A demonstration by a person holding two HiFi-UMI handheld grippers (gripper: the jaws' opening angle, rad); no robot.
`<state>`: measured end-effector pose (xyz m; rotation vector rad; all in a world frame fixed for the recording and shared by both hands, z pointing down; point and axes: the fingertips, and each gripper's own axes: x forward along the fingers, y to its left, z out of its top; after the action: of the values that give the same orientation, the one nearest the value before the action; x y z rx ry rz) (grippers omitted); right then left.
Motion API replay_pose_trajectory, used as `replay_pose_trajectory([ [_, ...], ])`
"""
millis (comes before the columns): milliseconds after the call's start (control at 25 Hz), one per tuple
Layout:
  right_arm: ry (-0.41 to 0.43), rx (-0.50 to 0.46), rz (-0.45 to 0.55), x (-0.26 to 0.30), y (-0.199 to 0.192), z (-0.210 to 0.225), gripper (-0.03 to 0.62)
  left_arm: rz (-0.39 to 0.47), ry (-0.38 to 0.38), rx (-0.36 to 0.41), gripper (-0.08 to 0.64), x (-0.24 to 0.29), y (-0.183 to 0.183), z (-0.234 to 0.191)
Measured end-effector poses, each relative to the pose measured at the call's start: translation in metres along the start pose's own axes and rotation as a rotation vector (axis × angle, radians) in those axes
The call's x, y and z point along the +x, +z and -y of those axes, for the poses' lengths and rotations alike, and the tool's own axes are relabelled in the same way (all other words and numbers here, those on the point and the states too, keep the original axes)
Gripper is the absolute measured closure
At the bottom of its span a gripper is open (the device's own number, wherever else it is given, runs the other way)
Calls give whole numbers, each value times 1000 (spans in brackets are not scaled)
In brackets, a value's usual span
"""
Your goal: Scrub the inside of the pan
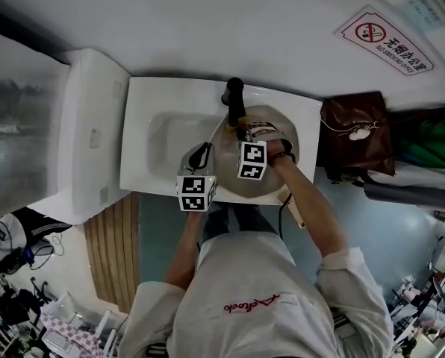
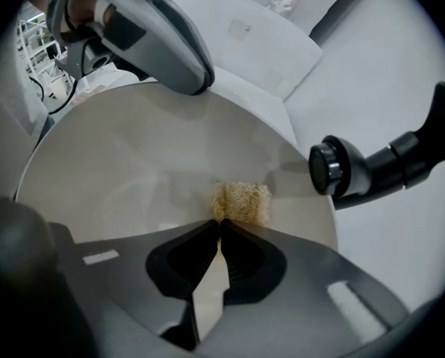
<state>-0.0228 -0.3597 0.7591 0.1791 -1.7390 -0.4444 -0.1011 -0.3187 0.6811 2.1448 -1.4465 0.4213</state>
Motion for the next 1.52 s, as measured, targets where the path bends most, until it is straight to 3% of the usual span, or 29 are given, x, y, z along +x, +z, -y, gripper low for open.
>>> replay_pose_trajectory([
  [520, 27, -82, -20, 3, 10, -29, 569, 6, 2, -10, 525, 0, 1, 0],
  [1120, 92, -148, -6, -8, 23, -91, 569, 3, 2, -7, 525, 2, 0, -1],
  [1520, 151, -157, -19, -18, 11, -130, 569, -5, -1, -2, 525, 3, -1, -1],
])
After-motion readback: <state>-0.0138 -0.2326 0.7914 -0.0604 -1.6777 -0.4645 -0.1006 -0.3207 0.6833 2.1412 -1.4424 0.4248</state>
